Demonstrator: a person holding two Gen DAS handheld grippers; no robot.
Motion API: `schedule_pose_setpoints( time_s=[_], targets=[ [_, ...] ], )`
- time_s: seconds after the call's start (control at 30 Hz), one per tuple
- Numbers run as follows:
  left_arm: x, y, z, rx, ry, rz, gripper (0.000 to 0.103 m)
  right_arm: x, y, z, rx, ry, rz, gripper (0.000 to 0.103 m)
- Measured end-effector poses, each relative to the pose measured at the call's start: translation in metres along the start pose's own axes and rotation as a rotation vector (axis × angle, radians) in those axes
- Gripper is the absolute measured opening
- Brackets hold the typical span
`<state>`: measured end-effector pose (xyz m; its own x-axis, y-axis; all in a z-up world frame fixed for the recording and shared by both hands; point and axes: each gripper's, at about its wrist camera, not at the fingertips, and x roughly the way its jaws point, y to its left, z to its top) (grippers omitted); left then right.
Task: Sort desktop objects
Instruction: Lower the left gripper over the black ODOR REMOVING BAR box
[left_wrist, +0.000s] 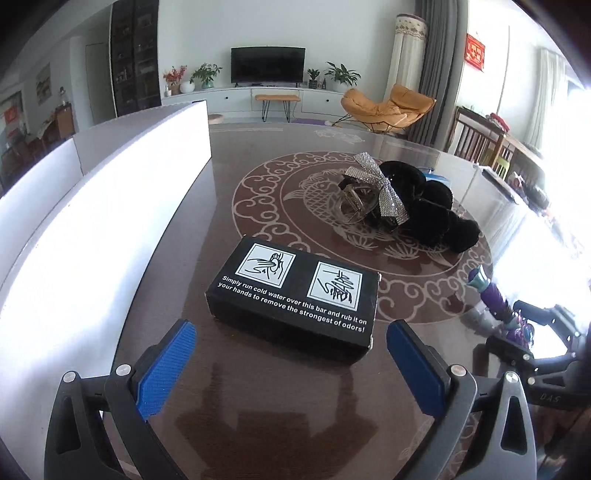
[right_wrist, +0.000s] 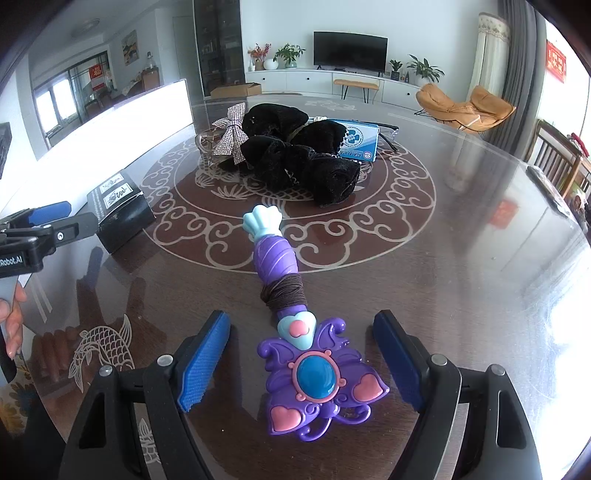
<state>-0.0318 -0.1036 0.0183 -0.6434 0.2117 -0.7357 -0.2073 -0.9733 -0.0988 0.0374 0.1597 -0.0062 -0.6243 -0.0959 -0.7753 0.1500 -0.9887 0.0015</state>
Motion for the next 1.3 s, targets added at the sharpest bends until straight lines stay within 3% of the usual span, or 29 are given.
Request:
schedule_pose_setpoints(
  time_s=[0.13,0.23,0.37,0.5,0.63,0.7,0.77,0.83,0.97,1.07,1.13,1.3],
  targets=[
    [0.007,-0.001,0.024,-0.175,-0.026,-0.016,0.103,0.0,0.0,0.0,0.0,0.0,0.0,0.081],
    [0.026,-0.011,0.039,-0.282,-0.001,0.101,0.103,0.0,0.0,0.0,0.0,0.0,0.0,0.081],
    [0.04,-0.03,0.042,-0.284,0.024,0.297,0.103,0.0,0.0,0.0,0.0,0.0,0.0,0.081],
    [0.047,-0.037,0.029,-0.22,0.058,0.389,0.103,0.0,0.0,0.0,-0.001,0.0,0.0,0.081],
    [0.04,-0.012,0.008,-0.308,0.059,0.33,0.103,0.0,0.0,0.0,-0.001,0.0,0.0,0.081],
    [0.048,0.0,0.005,-0.346,0.097,0.293,0.103,0.0,0.0,0.0,-0.001,0.0,0.0,0.081],
    [0.055,-0.003,0.013,-0.29,0.109,0.262,0.103,0.0,0.0,0.0,-0.001,0.0,0.0,0.081],
    [0.065,-0.017,0.02,-0.169,0.125,0.224,0.103,0.0,0.0,0.0,-0.001,0.0,0.0,0.081],
    [0.067,-0.06,0.018,0.107,0.121,-0.009,0.101,0.0,0.0,0.0,-0.001,0.0,0.0,0.081],
    [0.065,-0.099,0.011,0.299,0.129,-0.104,0.098,0.0,-0.001,0.0,-0.001,0.0,0.0,0.081],
    [0.065,-0.104,0.013,0.297,0.13,-0.093,0.102,0.0,0.0,0.0,-0.002,0.0,-0.002,0.081],
    [0.074,-0.089,0.025,0.159,0.131,0.005,0.103,0.001,-0.003,0.0,0.008,0.006,-0.018,0.087]
  ],
)
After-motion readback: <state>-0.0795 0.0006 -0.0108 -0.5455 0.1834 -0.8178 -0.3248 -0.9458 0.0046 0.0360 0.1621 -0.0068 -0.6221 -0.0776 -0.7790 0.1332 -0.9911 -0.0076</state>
